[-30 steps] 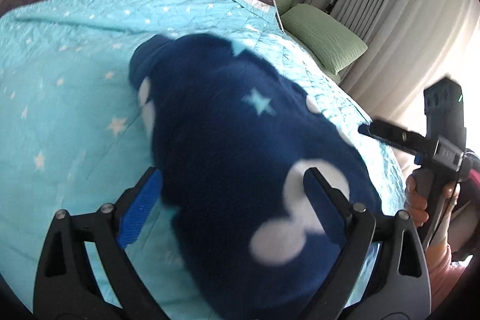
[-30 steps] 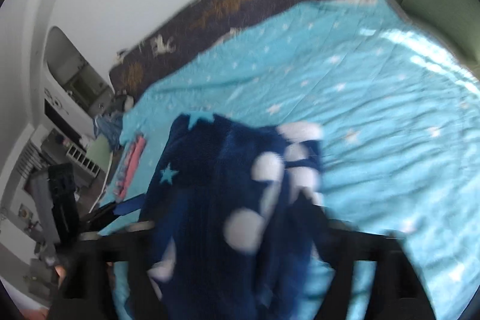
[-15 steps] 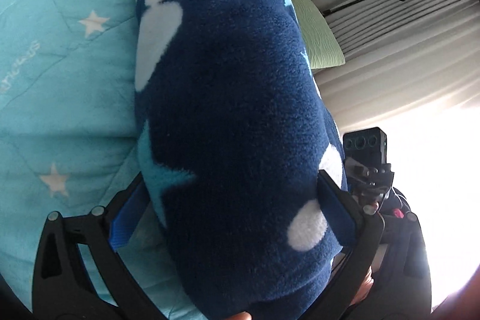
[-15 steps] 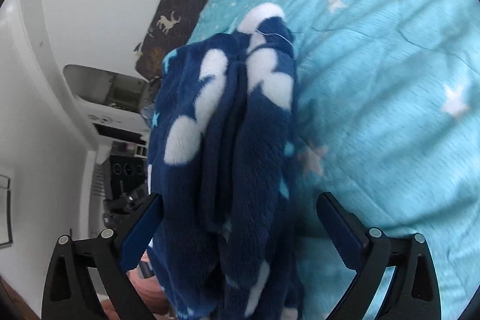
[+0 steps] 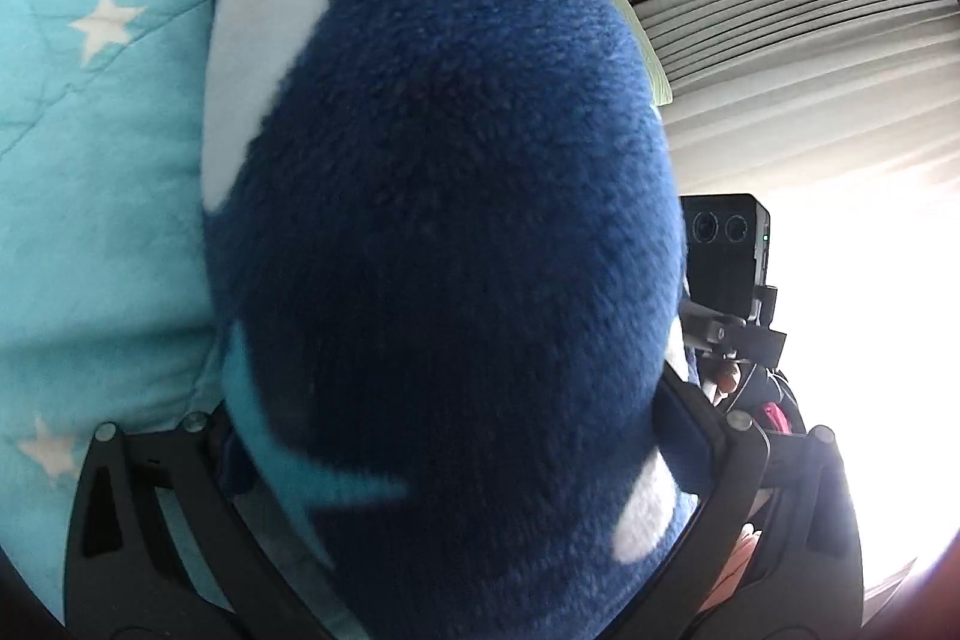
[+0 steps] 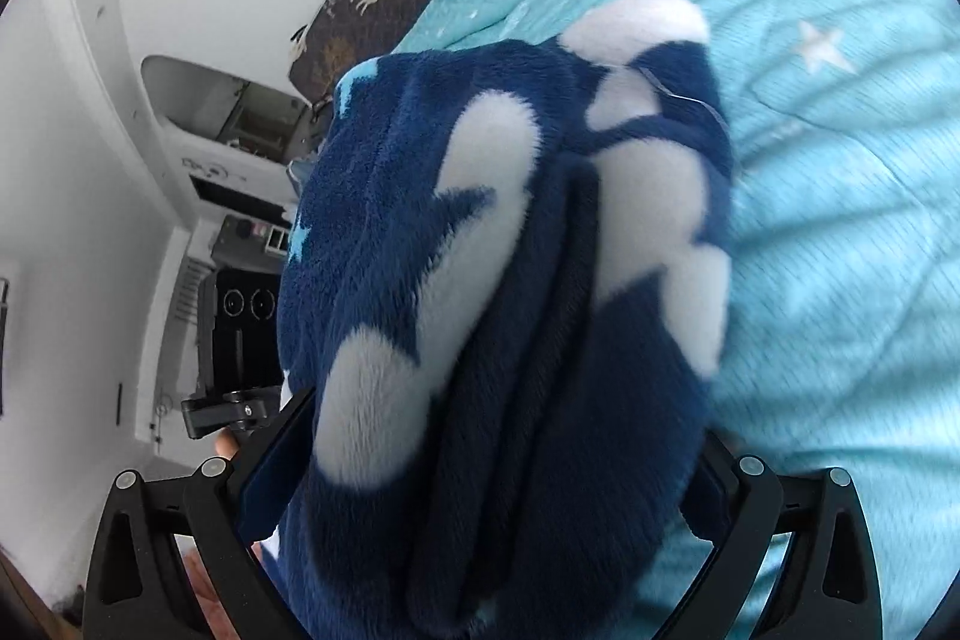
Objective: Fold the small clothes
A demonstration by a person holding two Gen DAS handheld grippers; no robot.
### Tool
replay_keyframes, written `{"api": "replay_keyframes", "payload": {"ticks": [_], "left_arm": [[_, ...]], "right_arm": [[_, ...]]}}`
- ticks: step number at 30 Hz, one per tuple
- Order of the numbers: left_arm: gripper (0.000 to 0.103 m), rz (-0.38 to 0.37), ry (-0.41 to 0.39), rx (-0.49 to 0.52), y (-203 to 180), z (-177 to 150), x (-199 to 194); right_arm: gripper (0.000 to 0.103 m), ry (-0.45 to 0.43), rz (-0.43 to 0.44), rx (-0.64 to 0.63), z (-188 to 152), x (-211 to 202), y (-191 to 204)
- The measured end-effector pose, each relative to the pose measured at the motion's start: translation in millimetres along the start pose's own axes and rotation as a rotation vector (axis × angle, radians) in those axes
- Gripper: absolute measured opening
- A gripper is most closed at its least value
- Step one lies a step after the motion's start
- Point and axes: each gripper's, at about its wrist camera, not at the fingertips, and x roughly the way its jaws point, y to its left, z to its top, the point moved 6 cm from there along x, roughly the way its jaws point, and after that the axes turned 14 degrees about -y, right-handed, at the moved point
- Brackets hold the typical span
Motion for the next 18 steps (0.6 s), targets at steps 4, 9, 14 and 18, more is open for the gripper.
{"api": "replay_keyframes", "payload": {"ticks": [4,9,14,18], "left_arm": [[0.103,-0.016,0.032,0.002,-0.5,3.4,6.0],[0.103,0.026,-0.033,0.019,-16.1,13.3,-1.0],[0.103,0.025,-0.122,0.187,-72.8,42.0,-19.9],[0.103,0.015,-0.209,0.323,-129.4,96.6,-25.5]], "right_arm": [[0.103,-0.021,-0.005,-0.049,-0.7,7.3,6.3],[0.084,-0.088,0.000,-0.056,0.4,1.7,17.8],[0.076,-0.205,-0.008,-0.164,17.7,-29.6,53.6],[0.076,-0.304,0.016,-0.230,62.8,-59.8,83.4]]}}
